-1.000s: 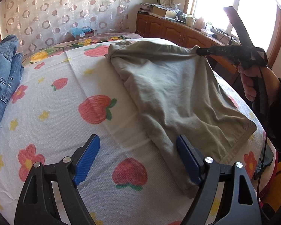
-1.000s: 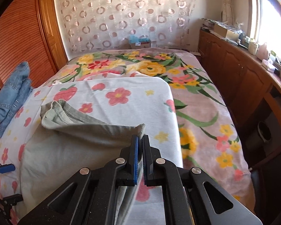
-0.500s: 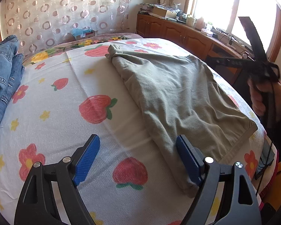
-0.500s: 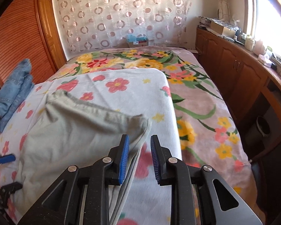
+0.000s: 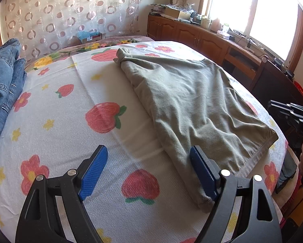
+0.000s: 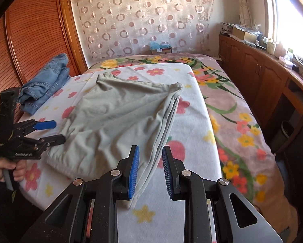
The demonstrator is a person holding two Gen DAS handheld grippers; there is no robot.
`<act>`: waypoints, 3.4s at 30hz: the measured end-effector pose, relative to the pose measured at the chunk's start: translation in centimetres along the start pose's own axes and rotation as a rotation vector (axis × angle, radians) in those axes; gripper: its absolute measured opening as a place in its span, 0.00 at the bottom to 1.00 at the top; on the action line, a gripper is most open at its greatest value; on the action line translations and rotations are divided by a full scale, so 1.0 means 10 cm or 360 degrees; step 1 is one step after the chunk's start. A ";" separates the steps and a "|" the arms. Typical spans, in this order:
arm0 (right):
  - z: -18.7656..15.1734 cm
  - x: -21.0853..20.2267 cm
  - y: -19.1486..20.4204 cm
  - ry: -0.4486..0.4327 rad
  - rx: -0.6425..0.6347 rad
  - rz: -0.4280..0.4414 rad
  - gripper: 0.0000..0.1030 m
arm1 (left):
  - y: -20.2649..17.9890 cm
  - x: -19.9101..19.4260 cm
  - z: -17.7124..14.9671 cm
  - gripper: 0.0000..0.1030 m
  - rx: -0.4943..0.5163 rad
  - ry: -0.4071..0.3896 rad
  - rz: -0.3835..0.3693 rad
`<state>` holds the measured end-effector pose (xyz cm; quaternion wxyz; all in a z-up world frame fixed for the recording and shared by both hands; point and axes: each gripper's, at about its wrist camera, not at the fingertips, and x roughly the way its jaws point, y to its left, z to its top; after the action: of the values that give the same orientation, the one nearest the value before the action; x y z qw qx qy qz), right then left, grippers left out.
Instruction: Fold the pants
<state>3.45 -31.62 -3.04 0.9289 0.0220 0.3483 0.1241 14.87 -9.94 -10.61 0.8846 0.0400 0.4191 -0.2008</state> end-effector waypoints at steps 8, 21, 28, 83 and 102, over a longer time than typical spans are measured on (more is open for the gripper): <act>-0.09 -0.11 0.03 0.0032 -0.0003 -0.0001 0.33 | -0.03 0.00 -0.02 0.82 0.0020 0.0005 0.0022; -0.13 -0.16 0.09 -0.0007 0.0016 0.0077 0.17 | -0.18 -0.31 -0.16 0.82 0.0075 -0.0035 -0.0051; -0.17 -0.25 0.14 -0.0065 -0.0019 0.0110 0.10 | -0.30 -0.26 -0.23 0.82 0.0103 0.0025 -0.0059; -0.23 -0.01 0.00 0.0076 0.0073 0.0054 0.31 | -0.34 -0.29 -0.31 0.09 0.0080 -0.0002 -0.0169; -0.22 0.04 0.08 0.0089 0.0046 0.0135 0.17 | -0.29 -0.23 -0.30 0.16 0.0034 0.0025 -0.0165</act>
<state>2.15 -30.84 -4.91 0.9123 0.0465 0.3745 0.1588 10.23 -11.12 -10.48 0.8692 0.0292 0.4253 -0.2504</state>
